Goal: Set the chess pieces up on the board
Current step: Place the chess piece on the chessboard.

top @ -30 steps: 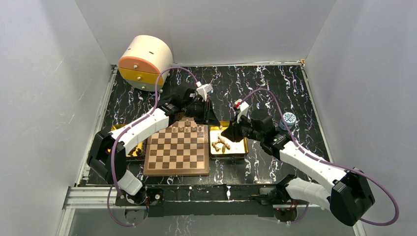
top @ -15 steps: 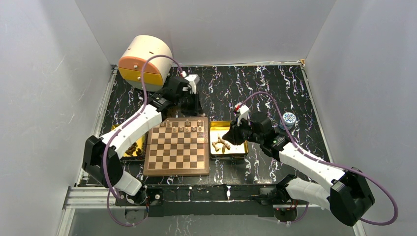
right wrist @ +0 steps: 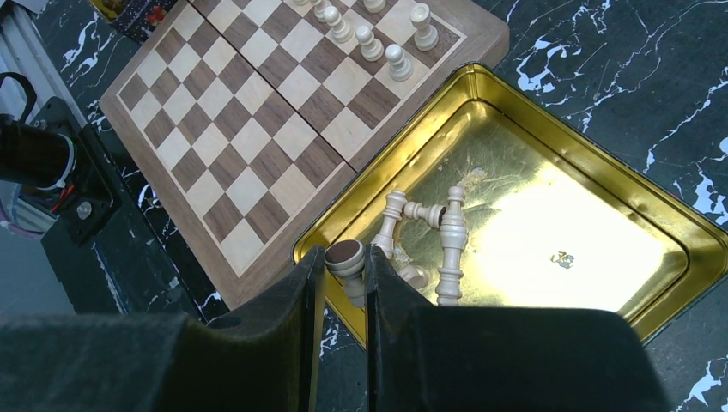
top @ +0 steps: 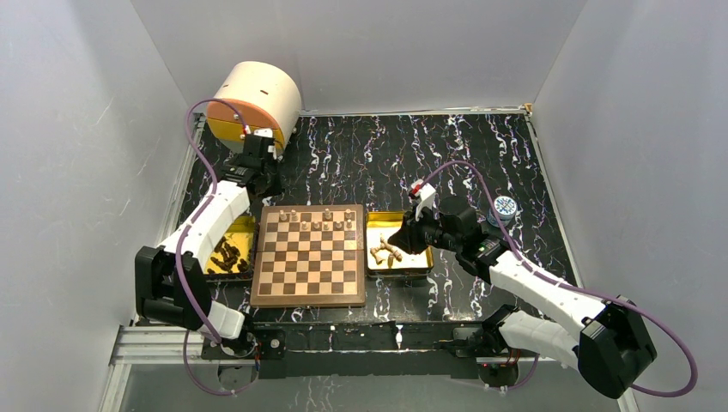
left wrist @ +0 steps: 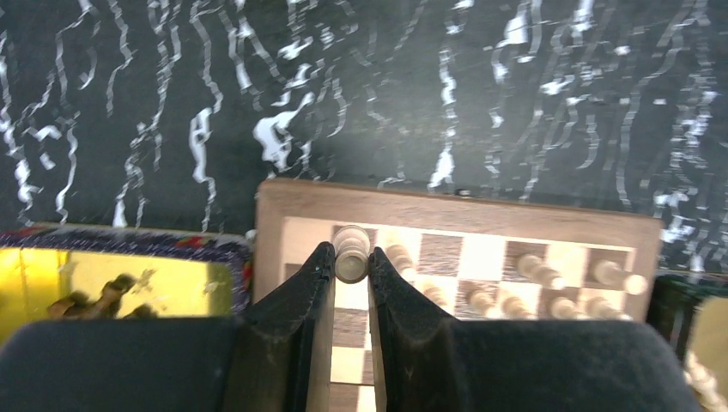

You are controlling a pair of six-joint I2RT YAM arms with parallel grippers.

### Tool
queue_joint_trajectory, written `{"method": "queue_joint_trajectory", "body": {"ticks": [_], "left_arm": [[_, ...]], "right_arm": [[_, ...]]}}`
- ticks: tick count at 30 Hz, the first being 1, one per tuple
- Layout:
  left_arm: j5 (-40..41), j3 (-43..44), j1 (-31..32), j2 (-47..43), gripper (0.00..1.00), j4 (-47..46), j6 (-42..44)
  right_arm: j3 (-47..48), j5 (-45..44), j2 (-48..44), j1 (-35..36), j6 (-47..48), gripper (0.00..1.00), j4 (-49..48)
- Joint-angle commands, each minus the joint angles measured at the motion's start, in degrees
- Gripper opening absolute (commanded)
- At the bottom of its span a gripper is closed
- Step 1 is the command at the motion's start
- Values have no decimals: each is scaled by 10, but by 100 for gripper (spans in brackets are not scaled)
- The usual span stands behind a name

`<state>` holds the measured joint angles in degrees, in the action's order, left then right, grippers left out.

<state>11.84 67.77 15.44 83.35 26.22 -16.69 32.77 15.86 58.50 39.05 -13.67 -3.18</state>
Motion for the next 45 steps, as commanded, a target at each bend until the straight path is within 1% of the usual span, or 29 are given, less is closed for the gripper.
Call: {"method": "queue_joint_trajectory", "body": {"ticks": [1,4,8,12,25,45], "left_arm": [[40,-28,-30,-43,0,-8,12],[34,-39,-40,-31,0,-6,8],[53,-57,-44,-17,2,-1,9],[54,-81,-45,-15,2,-16,12],[16,-122,-46,7,2,-64,-4],[11,-128,-48,40,2,-65,-8]], "right_arm": [[-7,14,-10,-1,2,13,-32],[-4,17,-9,-1,8,13,-32],[-6,19,-12,-1,13,13,-33],[-14,22,-10,-1,14,13,-38],[-4,26,-5,-1,16,14,-34],[-7,26,-3,-1,17,14,-41]]}}
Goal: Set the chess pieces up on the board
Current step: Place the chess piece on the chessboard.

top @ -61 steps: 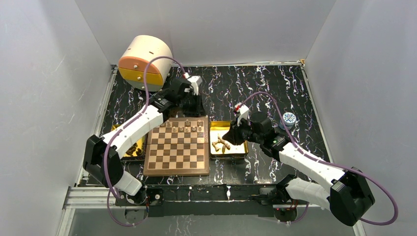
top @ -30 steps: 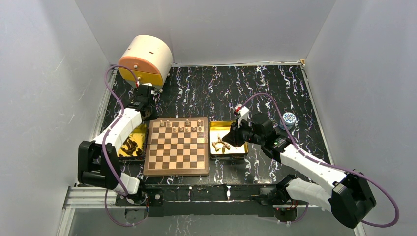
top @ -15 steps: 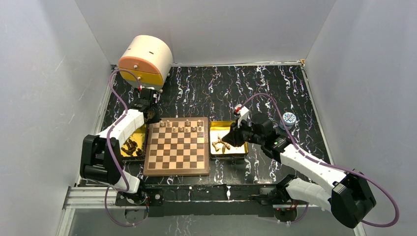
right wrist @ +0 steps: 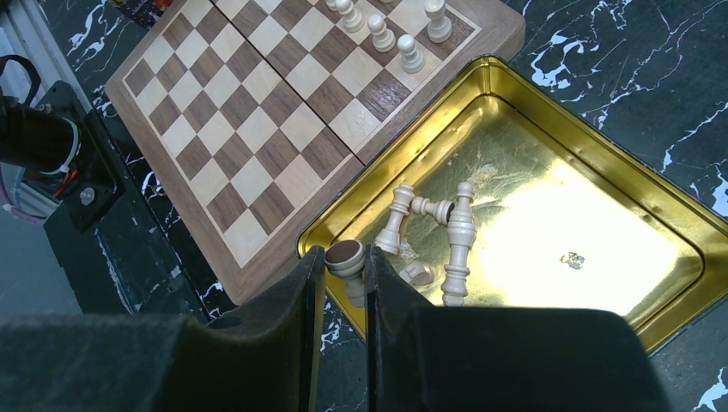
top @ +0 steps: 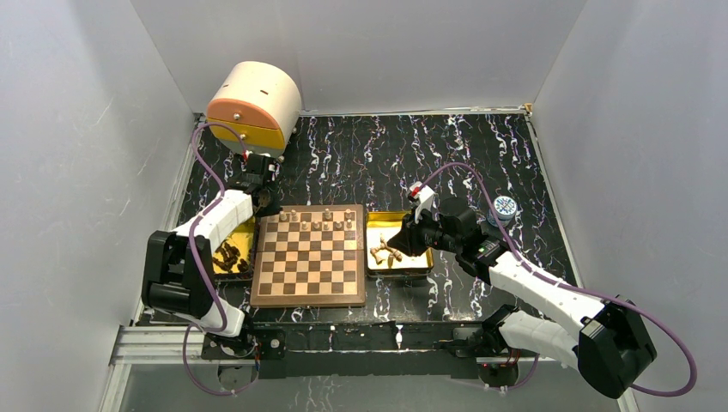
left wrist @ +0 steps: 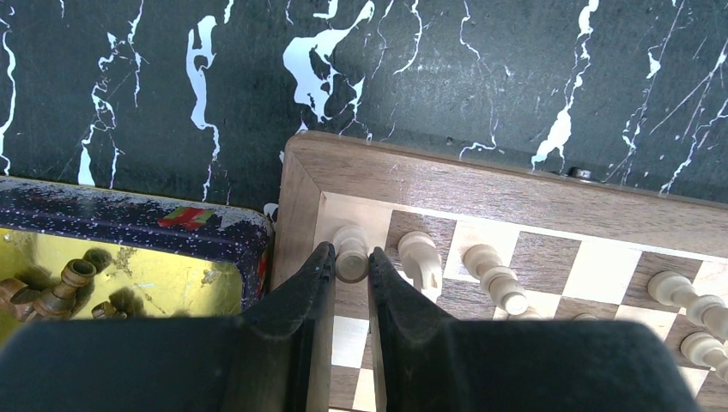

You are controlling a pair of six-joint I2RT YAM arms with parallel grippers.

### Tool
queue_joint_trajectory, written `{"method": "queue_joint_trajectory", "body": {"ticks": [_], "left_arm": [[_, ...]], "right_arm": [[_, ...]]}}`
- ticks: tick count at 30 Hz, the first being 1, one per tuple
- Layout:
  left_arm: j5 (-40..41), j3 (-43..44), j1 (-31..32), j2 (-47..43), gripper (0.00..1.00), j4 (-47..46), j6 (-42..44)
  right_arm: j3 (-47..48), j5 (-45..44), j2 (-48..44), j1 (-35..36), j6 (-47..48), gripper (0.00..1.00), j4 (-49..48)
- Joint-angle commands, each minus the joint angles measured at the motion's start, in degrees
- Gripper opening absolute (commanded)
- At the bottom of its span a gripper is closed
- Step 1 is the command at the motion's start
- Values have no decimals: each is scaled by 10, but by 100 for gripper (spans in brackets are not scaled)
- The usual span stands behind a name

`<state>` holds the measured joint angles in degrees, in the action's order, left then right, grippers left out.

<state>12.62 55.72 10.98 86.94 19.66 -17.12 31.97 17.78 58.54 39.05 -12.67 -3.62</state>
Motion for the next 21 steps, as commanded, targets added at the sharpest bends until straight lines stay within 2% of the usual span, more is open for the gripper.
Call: {"method": "queue_joint_trajectory", "body": {"ticks": [1,17,21], "left_arm": [[2,-9,-3,5,2,1,-4],[-4,-12,-3,16,3,-9,-4],[-3,-11,-3,14,7,-8,-5]], "right_arm": [[1,6,-4,-1,7,14,-35],[-3,9,-6,-1,4,15,-39],[-4,9,-6,-1,4,15,-42]]}}
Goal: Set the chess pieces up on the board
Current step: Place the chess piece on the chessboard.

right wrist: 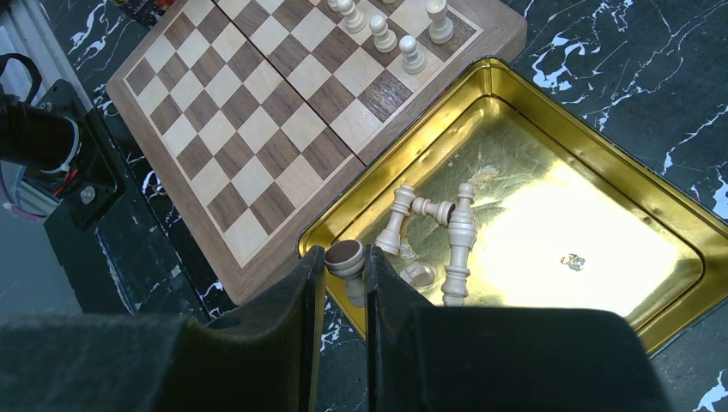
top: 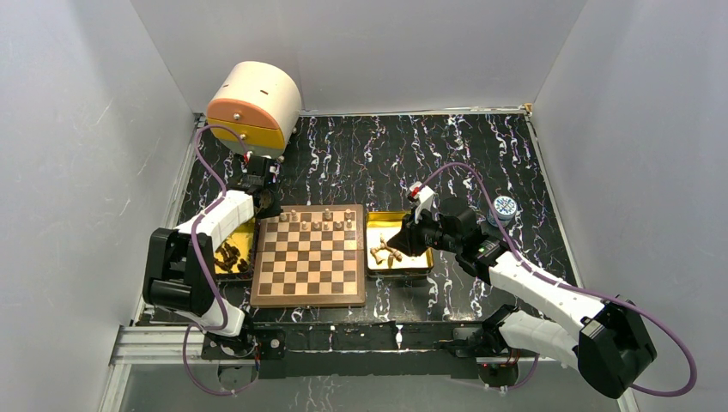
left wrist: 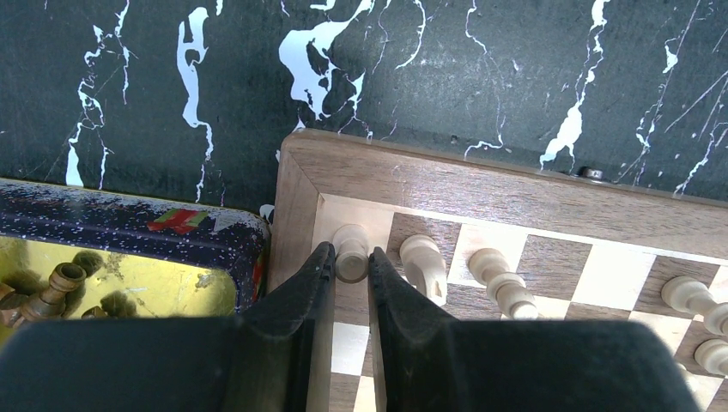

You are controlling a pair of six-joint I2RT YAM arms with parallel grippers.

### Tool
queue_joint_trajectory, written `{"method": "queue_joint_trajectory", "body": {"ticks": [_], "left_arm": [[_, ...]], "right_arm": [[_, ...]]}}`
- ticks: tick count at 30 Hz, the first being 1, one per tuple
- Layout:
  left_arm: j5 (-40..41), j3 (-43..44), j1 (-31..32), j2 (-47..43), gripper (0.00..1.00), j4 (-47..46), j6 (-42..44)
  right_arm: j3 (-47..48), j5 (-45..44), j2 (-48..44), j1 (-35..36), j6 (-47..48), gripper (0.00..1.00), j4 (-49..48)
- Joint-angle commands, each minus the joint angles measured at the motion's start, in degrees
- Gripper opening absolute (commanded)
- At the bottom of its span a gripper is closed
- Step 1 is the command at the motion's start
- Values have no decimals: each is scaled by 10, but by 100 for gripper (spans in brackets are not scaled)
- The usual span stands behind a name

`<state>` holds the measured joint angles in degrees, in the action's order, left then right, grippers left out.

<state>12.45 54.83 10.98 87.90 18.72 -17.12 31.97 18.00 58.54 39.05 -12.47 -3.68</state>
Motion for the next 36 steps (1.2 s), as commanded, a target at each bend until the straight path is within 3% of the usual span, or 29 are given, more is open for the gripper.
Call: {"method": "queue_joint_trajectory", "body": {"ticks": [1,9,18,24,30,36], "left_arm": [[1,-2,-3,2,10,3,-5],[14,21,-3,-31,25,28,-10],[-34,74,-4,-97,42,46,-15],[-204,81,-3,-125,45,21,-2],[-379,43,-3,-166,45,-50,-30],[-527,-18,0,-200,50,-188,-103]], "right_arm": [[-4,6,-6,-1,2,15,-41],[3,1,2,-1,-18,16,-41],[73,-8,66,-1,-162,16,-14],[105,-32,103,-2,-298,16,-12],[79,-57,102,-6,-485,17,-119],[66,-106,119,-6,-628,17,-221]]}}
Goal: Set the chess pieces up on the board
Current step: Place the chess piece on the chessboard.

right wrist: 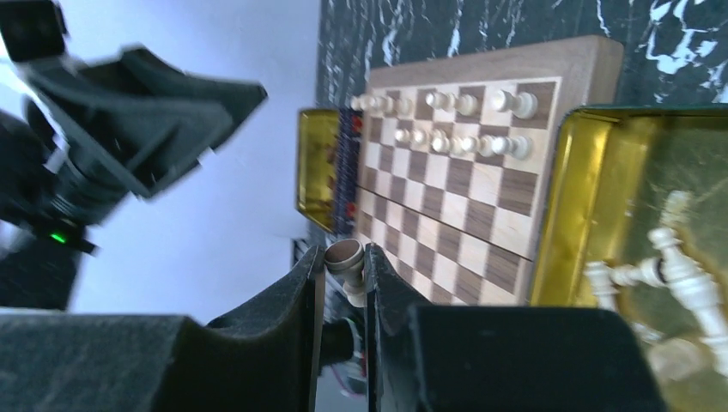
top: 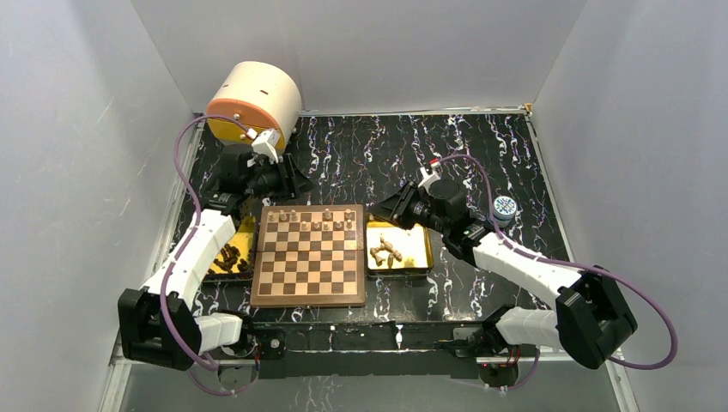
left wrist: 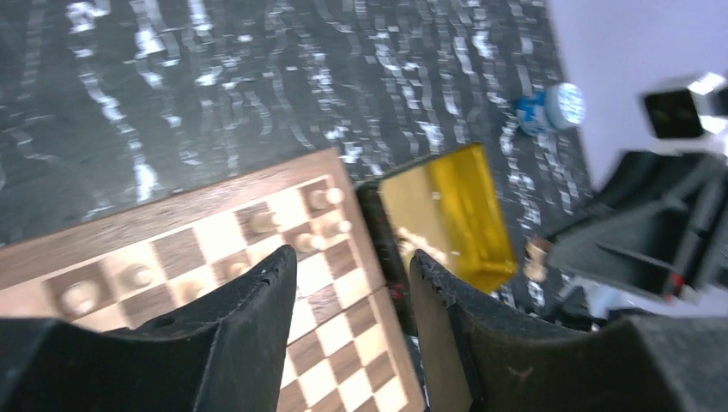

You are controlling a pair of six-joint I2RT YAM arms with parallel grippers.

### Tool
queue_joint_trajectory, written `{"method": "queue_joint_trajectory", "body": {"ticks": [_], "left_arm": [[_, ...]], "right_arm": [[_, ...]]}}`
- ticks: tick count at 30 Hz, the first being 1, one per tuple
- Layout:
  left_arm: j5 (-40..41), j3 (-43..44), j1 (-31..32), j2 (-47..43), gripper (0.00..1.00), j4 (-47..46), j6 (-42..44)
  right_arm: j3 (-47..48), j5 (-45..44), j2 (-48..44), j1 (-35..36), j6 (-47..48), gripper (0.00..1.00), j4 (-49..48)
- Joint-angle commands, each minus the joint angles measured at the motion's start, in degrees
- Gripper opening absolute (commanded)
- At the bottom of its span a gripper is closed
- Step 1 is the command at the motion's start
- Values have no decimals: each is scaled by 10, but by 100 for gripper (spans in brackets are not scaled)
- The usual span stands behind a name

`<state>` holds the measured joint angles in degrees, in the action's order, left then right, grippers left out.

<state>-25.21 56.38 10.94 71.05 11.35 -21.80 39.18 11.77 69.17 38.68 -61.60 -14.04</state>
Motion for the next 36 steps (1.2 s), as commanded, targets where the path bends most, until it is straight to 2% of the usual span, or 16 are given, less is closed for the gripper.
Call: {"method": "queue_joint_trajectory", "body": {"ticks": [1,5,11,17,22,36], "left_arm": [[-175,-43,2,-33,50,-141,-71],[-211,-77,14,-41,52,-218,-113],[-214,-149,49,-40,59,-399,-238],[-175,-137,107,-10,60,-407,-226],[-132,-127,130,14,59,-413,-223],[-109,-89,160,81,46,-439,-228]], "right_arm": [[-5,-50,18,-3,-154,17,-134],[2,-70,42,-3,-209,16,-177],[14,-78,73,-3,-251,17,-222],[23,-67,87,-3,-275,17,-246],[27,-53,90,-3,-277,17,-251],[23,-37,93,-2,-285,17,-265]]}}
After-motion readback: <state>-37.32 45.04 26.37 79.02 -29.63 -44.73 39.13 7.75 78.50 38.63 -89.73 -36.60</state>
